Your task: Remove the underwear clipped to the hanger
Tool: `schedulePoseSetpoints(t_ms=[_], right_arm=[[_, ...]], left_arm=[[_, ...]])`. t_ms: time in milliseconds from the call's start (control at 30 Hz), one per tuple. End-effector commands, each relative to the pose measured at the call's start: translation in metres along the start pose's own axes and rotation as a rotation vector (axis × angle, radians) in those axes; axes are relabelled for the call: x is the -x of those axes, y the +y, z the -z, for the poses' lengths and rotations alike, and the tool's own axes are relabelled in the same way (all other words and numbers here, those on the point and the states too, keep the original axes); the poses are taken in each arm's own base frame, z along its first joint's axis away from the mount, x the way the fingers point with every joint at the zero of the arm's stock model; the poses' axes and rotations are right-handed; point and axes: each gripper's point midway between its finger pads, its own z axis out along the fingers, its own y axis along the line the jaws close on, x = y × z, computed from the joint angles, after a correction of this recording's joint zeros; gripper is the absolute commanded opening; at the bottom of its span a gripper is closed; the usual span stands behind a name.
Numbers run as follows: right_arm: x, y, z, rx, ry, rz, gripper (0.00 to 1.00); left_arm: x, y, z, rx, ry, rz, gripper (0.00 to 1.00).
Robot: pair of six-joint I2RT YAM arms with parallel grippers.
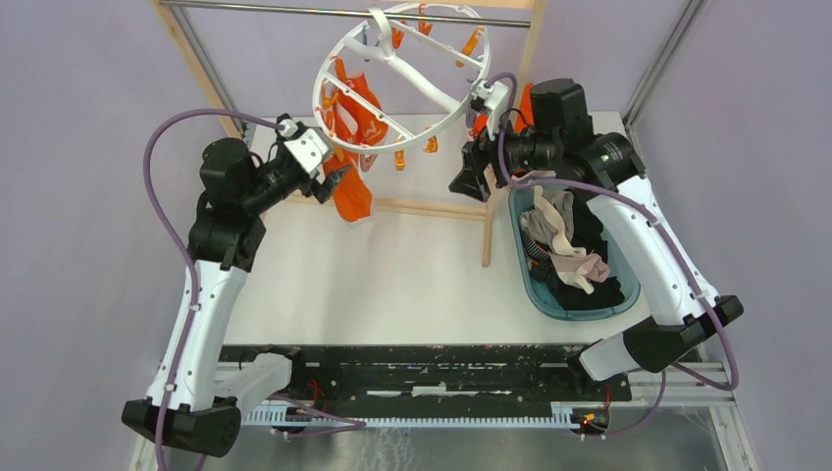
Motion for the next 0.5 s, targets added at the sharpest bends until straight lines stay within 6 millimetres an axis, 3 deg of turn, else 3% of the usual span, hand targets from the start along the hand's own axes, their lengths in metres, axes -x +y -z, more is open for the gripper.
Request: schedulePoseSetpoints(t_ms=[0, 233, 467], right_arm=[[0.006, 0.023, -0.002, 0.092, -0.043, 0.083, 0.85], [0.012, 0.016, 0.007, 0.018, -0.067, 0.078, 0.86], [0.036, 0.015, 0.01, -0.024, -0.182, 0.064, 0.87]], left_arm=[[0.052, 0.002, -0.015, -0.051, -0.229, 0.085, 0.85], [0.064, -0.01, -0.023, -0.119, -0.286, 0.115, 0.79], [0.073, -0.031, -0.033, -0.195, -0.306, 0.152, 0.78]])
